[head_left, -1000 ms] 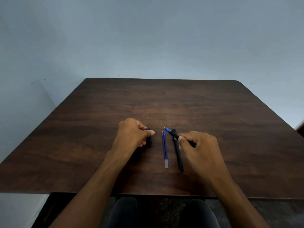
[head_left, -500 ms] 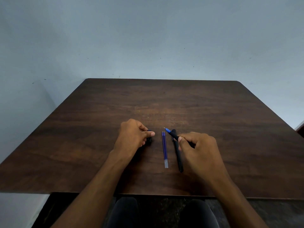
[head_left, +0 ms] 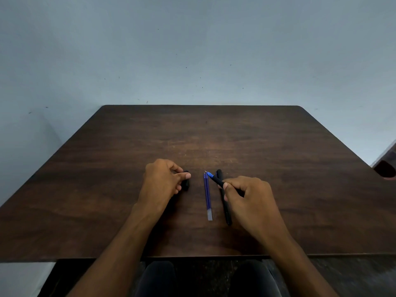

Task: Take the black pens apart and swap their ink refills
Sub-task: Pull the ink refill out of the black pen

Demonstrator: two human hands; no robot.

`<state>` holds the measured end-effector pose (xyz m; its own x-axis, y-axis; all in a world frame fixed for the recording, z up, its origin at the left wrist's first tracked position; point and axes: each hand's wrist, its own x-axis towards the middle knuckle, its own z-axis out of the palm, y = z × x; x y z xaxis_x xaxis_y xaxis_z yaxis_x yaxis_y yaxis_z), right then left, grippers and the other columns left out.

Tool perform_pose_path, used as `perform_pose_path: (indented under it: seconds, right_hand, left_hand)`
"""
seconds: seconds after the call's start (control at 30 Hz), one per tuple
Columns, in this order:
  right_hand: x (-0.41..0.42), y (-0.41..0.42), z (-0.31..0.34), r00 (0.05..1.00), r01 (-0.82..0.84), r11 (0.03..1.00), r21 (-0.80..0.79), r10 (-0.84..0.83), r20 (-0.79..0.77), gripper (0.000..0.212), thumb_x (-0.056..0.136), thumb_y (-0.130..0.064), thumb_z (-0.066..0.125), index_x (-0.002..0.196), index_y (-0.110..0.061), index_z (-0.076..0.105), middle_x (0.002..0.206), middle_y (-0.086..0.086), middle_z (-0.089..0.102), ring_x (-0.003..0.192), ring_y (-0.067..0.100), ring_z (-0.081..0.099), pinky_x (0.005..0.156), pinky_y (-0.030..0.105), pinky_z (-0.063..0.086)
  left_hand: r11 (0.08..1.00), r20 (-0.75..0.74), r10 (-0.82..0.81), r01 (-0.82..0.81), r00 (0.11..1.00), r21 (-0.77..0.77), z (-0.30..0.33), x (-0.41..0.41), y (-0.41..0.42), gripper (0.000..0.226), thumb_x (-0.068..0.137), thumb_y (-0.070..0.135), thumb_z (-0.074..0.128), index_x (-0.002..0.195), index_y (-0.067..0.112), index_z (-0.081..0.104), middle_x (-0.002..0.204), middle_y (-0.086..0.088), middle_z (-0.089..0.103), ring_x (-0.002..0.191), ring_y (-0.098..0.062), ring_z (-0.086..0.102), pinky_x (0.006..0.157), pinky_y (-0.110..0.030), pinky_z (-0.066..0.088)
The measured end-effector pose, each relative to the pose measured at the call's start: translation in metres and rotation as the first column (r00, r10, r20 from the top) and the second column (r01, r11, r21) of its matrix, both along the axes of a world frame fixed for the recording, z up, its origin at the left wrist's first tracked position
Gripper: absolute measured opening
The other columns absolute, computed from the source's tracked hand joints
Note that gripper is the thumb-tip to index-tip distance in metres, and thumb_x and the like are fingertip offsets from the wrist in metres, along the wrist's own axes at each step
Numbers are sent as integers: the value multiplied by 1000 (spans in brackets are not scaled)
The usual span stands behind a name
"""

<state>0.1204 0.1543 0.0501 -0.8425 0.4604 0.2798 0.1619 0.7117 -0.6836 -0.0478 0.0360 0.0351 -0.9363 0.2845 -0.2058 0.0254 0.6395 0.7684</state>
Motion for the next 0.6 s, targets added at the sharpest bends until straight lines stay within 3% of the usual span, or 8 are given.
perform_pose_path:
  seconds: [0.13,0.2,0.27,0.3,0.37,0.47,0.6]
  right_hand:
    - [0,-1,1,1000,4,1000,-2,-4,1,38,98,-14,58,61,-9,64,68,5,69,65,17,65,63,18,46]
    - [0,-2,1,1000,1,1000,-6,-1,3,42,98,-15,58,57,-19,60,69,3,69,65,16,65,64,16,47]
    - [0,-3,1,1000,0,1000,-13,0,-1,47,98,-15,58,53,-28,53,68,1,68,64,16,65,63,11,45]
    - [0,-2,1,1000,2,1000,-14,-2,-6,47,98,-15,58,53,-27,53,68,1,68,64,16,65,62,10,45]
    - [0,-1,-1,1000,9,1000,-20,-10,-19,43,98,-14,58,54,-17,58,67,4,69,64,16,64,60,12,44]
    - [-2,0,-4,998,12,999,-44,-14,-54,40,97,-14,58,58,-9,62,66,5,69,64,16,61,59,20,46]
    - [-8,-1,-4,996,-20,997,-81,13,-83,39,97,-15,58,59,-10,64,62,3,67,62,16,59,55,20,44]
  left_hand:
    - [1000,50,-16,15,999,21,6,5,-1,26,84,23,72,106,11,66,79,-9,69,58,-12,58,61,-24,54]
    - [999,50,-17,15,999,38,9,7,-1,27,85,21,71,109,10,65,80,-9,68,57,-12,57,60,-24,53]
    - [998,59,-9,5,998,62,11,8,-3,29,85,19,71,111,7,65,90,-16,72,64,-18,61,69,-32,57]
    - [997,55,0,-5,998,74,11,9,-4,29,84,19,72,110,6,66,92,-17,73,67,-19,63,71,-35,57]
    - [995,-26,35,-32,999,89,10,12,-9,25,81,21,75,103,11,69,84,-11,73,64,-16,65,61,-27,58]
    - [970,-212,46,6,976,241,8,24,-18,13,77,24,78,88,24,73,65,4,72,56,-7,67,49,-12,50]
    - [856,-64,-82,103,995,507,8,42,-17,19,69,28,79,87,25,76,73,7,76,63,-7,70,58,-17,56]
